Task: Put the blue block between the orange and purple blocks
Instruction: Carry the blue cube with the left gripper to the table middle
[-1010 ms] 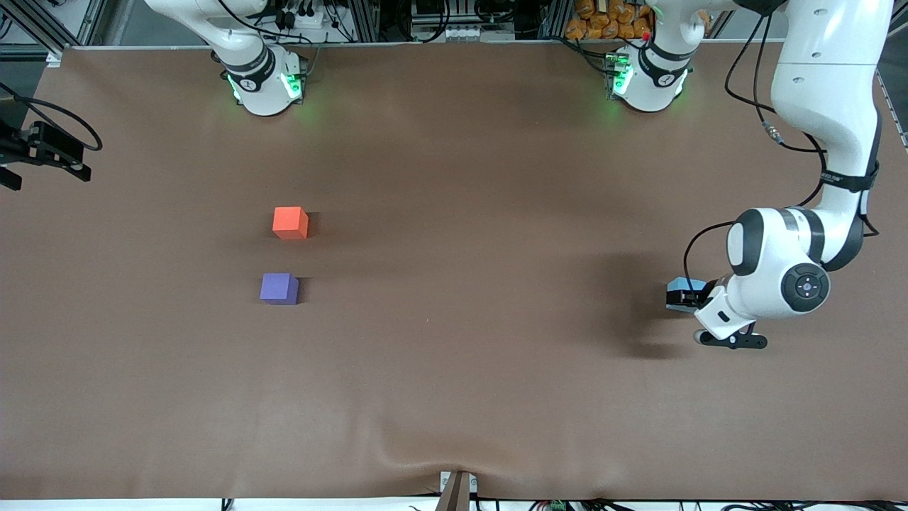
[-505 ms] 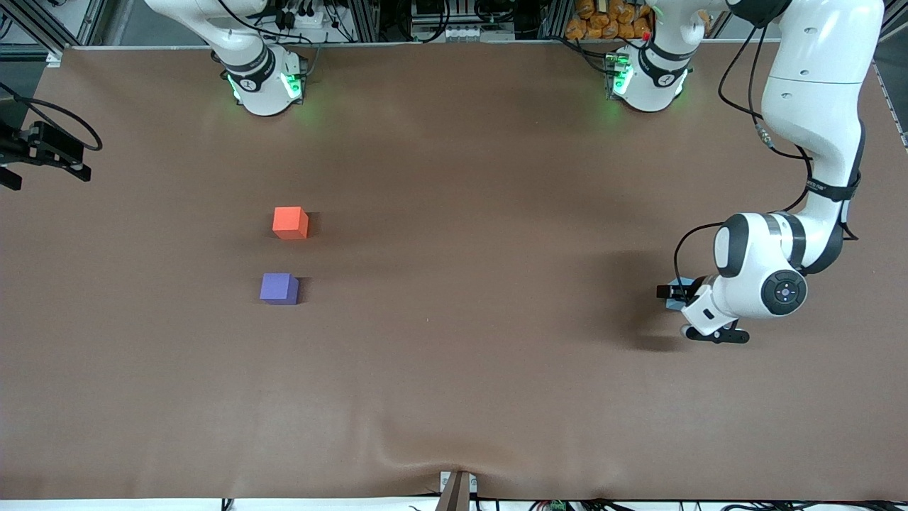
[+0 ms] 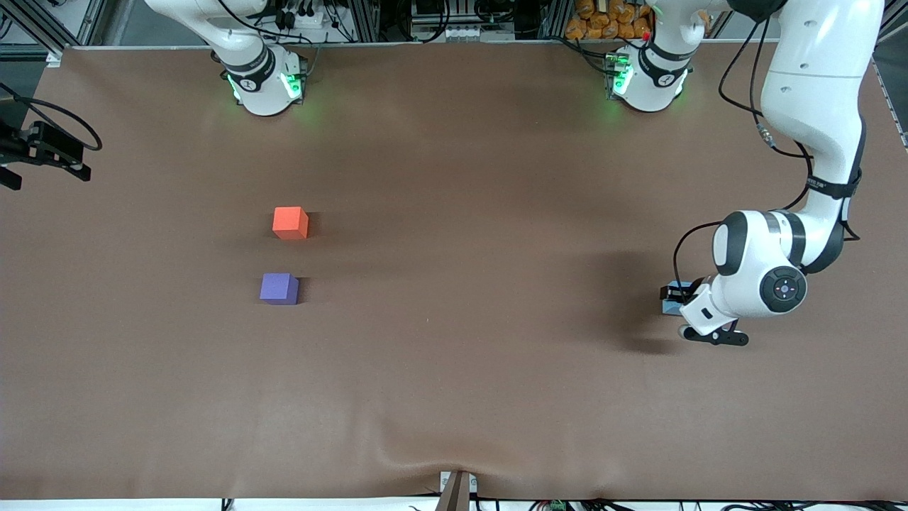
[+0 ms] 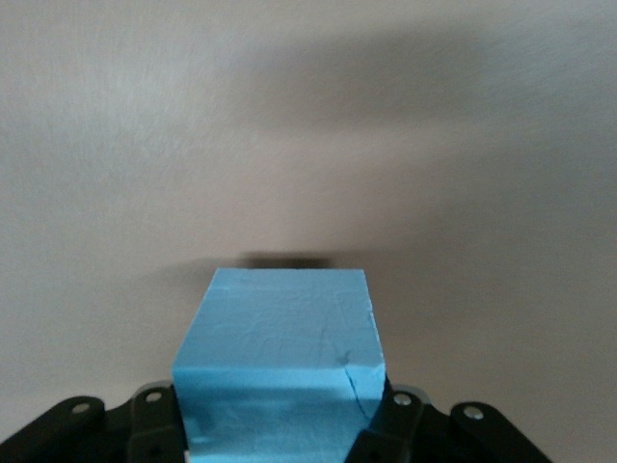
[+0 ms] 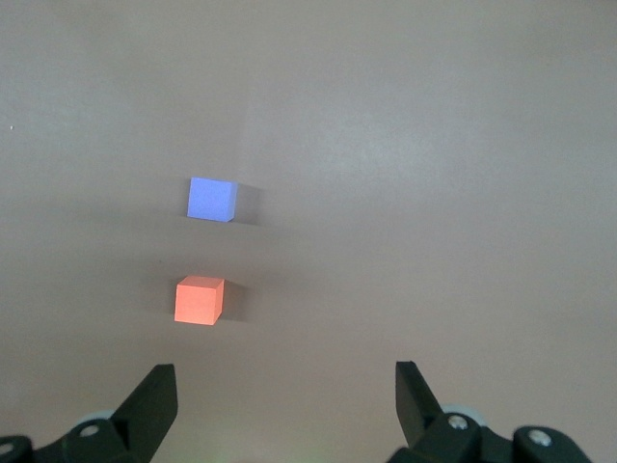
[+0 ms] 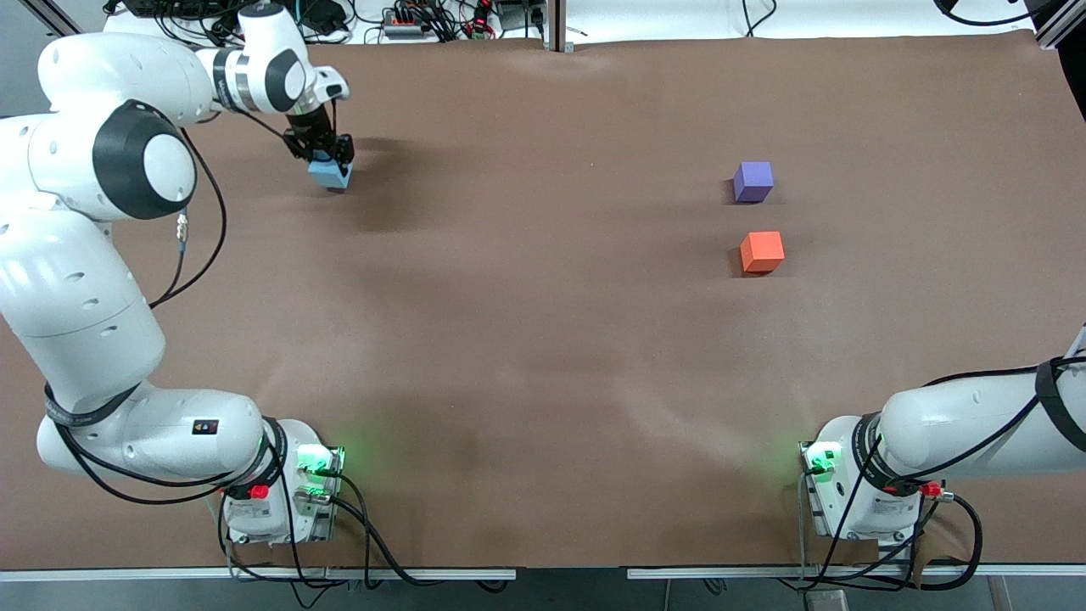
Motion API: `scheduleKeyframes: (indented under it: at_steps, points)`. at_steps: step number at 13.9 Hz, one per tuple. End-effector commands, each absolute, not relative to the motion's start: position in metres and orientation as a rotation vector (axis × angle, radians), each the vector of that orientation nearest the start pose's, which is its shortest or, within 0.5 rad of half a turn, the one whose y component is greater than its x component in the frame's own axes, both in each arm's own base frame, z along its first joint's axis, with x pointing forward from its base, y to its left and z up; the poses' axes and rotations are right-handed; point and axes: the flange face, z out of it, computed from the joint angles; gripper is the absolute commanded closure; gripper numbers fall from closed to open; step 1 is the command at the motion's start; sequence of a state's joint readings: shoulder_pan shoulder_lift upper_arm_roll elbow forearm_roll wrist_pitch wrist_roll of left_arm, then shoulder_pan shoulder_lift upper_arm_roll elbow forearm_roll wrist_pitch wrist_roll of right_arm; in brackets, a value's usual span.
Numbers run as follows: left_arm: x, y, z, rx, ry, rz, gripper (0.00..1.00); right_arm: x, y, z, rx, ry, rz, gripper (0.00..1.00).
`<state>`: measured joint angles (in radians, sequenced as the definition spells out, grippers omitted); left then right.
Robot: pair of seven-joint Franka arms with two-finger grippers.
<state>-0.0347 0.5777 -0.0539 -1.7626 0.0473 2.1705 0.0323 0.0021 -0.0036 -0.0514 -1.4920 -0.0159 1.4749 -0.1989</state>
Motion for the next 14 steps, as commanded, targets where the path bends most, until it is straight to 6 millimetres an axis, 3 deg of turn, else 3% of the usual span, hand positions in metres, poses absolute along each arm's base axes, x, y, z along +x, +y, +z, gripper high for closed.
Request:
scheduleKeyframes:
  at_steps: [1,4,6,7,9,11,14]
  points:
    - [0.623,-0.117,0.278,-3.082,0.169,0.267,0.65,0.533,-0.03,0.658,-3.148,-0.208,0.022,0.0]
    - [0.595,-0.212,0.299,-3.088,0.063,0.3,0.65,0.533,-0.03,0.658,-3.148,-0.208,0.022,0.0]
    - [0.573,-0.286,0.31,-3.119,0.066,0.293,0.64,0.533,-0.03,0.657,-3.148,-0.208,0.029,0.0]
    - [0.56,-0.324,0.307,-3.126,0.045,0.305,0.64,0.533,-0.031,0.656,-3.148,-0.206,0.032,0.0]
    - [0.536,-0.395,0.289,-3.139,0.051,0.349,0.49,0.534,-0.03,0.656,-3.148,-0.208,0.029,0.0]
    - [0.51,-0.463,0.259,-3.137,0.0,0.398,0.49,0.534,-0.029,0.657,-3.148,-0.213,0.029,0.0]
    - [0.495,-0.526,0.238,-3.164,-0.071,0.384,0.49,0.535,-0.027,0.658,-3.148,-0.222,0.02,0.0]
